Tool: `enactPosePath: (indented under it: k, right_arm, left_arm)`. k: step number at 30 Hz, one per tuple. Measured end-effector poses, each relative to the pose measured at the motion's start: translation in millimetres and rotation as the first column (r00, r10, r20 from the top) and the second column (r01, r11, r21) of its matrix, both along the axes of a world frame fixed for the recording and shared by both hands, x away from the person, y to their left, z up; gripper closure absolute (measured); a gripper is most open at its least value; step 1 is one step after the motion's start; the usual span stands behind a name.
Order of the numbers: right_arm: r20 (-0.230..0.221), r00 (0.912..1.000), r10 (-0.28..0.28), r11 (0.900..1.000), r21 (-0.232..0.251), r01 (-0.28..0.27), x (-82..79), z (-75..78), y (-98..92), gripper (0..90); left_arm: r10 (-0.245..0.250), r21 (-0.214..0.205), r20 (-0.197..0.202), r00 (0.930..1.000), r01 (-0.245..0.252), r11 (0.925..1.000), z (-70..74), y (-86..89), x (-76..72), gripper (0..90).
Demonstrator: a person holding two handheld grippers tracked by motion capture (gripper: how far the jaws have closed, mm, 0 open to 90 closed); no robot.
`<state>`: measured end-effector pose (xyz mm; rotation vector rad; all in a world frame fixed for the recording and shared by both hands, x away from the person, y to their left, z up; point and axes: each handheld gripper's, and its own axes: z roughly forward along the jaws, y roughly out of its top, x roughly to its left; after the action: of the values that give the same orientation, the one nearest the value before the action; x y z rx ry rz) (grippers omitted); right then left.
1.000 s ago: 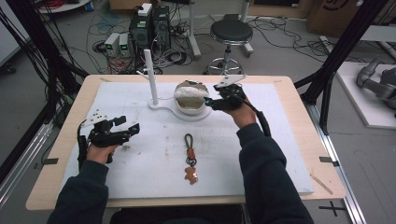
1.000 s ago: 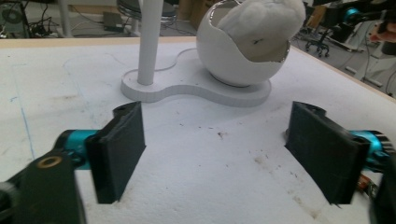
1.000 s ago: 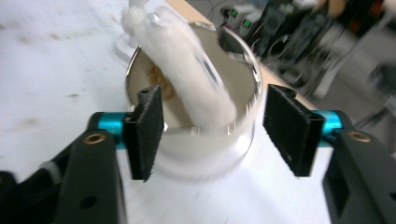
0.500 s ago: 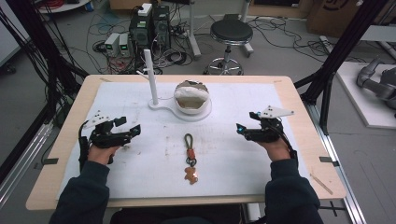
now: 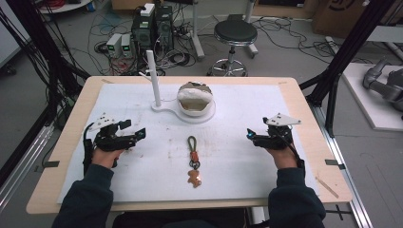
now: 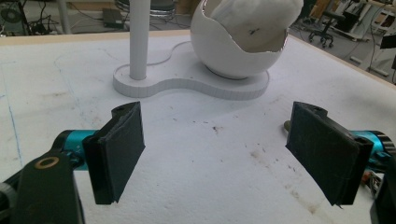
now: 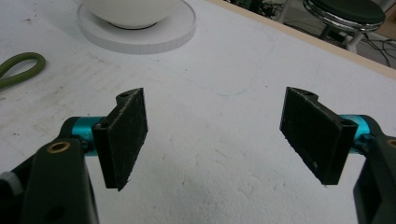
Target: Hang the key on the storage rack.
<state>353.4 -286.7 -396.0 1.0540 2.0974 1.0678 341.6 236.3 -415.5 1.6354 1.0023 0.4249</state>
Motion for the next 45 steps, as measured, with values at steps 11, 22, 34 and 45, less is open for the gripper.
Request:
enactPosePath:
  k: [11,22,34,45]
  right_arm:
    - [0.001,0.9998,-0.02,0.9995,0.022,0.02,-2.7,-4.7,-6.8,23.3]
    - [0.007,1.0,-0.007,0.9999,0.016,0.006,-6.9,-6.0,-7.5,23.3]
    - [0.009,0.9999,-0.013,0.9998,0.017,0.013,-8.4,-4.7,-8.6,23.8]
    - [0.007,1.0,0.0,1.0,0.008,0.0,-8.2,-4.8,-8.2,24.6]
  left_arm:
    - [-0.06,-0.025,-0.031,0.9977,0.059,0.9979,0.2,-27.1,-3.0,18.8]
    - [-0.237,0.074,-0.13,0.9628,0.248,0.9661,-13.7,-109.4,-14.7,29.4]
    - [-0.208,0.177,-0.255,0.9441,0.258,0.95,-30.6,-161.0,-15.5,40.1]
    - [-0.232,0.359,-0.207,0.9505,0.294,0.8857,-32.0,-180.1,-15.0,55.7]
